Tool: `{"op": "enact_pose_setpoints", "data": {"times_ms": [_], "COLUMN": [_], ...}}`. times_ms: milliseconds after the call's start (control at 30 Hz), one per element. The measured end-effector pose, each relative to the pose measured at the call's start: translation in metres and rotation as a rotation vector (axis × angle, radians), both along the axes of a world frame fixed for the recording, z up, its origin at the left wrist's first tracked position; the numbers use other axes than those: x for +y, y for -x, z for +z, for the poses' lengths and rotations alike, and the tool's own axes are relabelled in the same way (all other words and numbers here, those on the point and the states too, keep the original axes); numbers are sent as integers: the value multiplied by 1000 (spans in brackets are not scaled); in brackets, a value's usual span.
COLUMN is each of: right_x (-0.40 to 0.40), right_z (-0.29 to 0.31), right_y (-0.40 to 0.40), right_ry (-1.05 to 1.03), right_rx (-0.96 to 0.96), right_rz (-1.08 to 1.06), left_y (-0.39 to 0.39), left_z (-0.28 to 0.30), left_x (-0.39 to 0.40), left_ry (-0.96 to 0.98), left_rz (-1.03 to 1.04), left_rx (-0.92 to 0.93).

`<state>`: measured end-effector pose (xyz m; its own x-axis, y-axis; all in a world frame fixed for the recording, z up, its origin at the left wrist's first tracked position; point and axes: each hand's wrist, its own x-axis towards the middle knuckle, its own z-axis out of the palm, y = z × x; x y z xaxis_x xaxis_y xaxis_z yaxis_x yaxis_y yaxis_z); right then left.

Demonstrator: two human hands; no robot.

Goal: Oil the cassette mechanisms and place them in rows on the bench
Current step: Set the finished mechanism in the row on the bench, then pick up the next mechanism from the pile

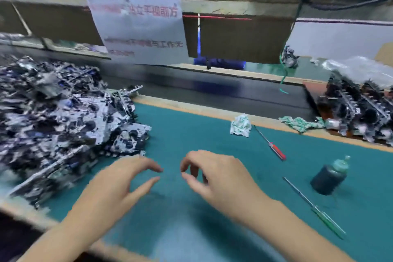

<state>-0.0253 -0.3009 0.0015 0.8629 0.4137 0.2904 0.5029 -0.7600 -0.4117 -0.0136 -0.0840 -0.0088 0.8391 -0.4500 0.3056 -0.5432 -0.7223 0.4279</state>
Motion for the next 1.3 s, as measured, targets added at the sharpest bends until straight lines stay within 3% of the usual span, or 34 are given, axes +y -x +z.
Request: {"op": "enact_pose_setpoints", "data": {"times_ms": [133, 233, 333, 433, 500, 567, 733, 833, 933, 1067, 1233, 1300], "right_x": [72, 120, 155, 175, 181, 183, 174, 154, 118, 49, -42, -73], "right_z": [-2, -2, -4, -9, -12, -11, -3, 12, 30, 27, -11, -25], "right_y": [-43, -73, -106, -123, -129, -133, -125, -113, -95, -57, -9, 10], "right_ry": [-54, -279, -440, -467, -515, -571, -762, -932, -1023, -1138, -1387, -1521], "right_rx": [-1, 145, 370, 406, 438, 484, 560, 541, 520, 642, 751, 716], "right_rz": [66, -24, -97, -140, -171, -185, -171, -127, -102, -160, -419, -538], "left_y": [-20, -29, -51, -81, -95, -101, -97, -88, -77, -69, -55, -44], "left_z": [13, 18, 27, 33, 28, 23, 30, 50, 73, 79, 34, 13], "left_x": [63, 100, 116, 125, 124, 121, 114, 100, 68, 0, -87, -115], "left_ry": [-262, -234, -110, -178, -107, -33, -1, 27, 125, 245, 183, 102], "left_rz": [244, 426, 637, 759, 716, 696, 709, 647, 502, 226, -69, -147], "left_rx": [-233, -258, -193, -13, 150, 183, 67, -111, -261, -169, -142, -249]}}
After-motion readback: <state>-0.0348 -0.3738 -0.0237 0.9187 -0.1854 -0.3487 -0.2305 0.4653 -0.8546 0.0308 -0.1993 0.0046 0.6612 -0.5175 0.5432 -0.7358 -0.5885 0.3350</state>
